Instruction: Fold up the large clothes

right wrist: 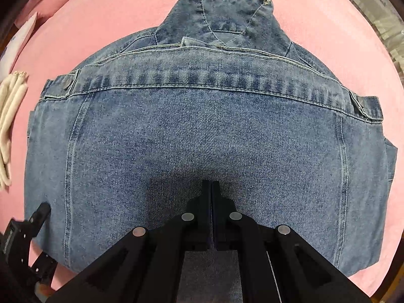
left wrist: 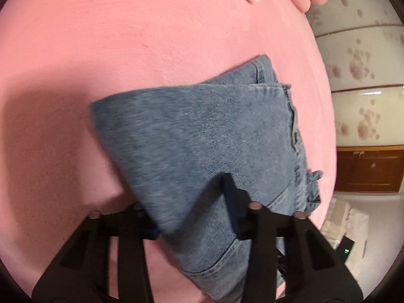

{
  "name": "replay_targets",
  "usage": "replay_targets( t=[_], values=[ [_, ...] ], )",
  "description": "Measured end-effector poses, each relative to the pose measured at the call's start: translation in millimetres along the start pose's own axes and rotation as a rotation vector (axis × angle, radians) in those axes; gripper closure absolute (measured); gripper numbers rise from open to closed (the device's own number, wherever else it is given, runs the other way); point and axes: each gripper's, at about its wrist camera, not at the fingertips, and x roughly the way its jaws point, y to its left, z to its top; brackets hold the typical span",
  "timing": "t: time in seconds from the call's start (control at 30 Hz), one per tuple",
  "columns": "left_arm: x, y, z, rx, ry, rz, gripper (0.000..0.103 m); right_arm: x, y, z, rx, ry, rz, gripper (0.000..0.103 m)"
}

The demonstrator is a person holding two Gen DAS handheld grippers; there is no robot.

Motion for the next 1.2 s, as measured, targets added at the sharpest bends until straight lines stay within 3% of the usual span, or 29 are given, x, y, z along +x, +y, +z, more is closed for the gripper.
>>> replay_targets(
  t=[0.1,0.2,0.27,0.5,0.67,0.87,1.07,1.2],
  values=[
    [-9,-7,-2,0.054,-0.006,-0.017,0.088,1,0,-5,0.017,-0.001,-0.001,0.102],
    [-24,-21,-5,0.133,-0.018,-0.047,0.094,4,1,-9,0.02,-0.011,-0.009,0.102],
    [-36,-38,-10,0.211,-0.017,-0.054,0.096,2,1,-10,0.014,-0.02,-0.018,0.102],
    [-68,-110,-45,0.552,-0.054,0.025,0.096,-3,-5,-21,0.043,-0.045,0.02,0.102],
    [-94,-154,-91,0.826,-0.1,-0.083,0.096,-4,-16,-24,0.048,-0.06,0.064,0.102],
    [-108,-181,-155,1.095,-0.153,-0.132,0.097,-7,-25,-38,0.026,-0.109,0.108,0.102],
    [-108,-198,-211,1.277,-0.197,-0.124,0.097,-6,-49,-56,0.003,-0.138,0.229,0.102],
    [-104,-210,-256,1.367,-0.237,-0.075,0.097,-2,-71,-62,0.003,-0.118,0.292,0.101]
  ],
)
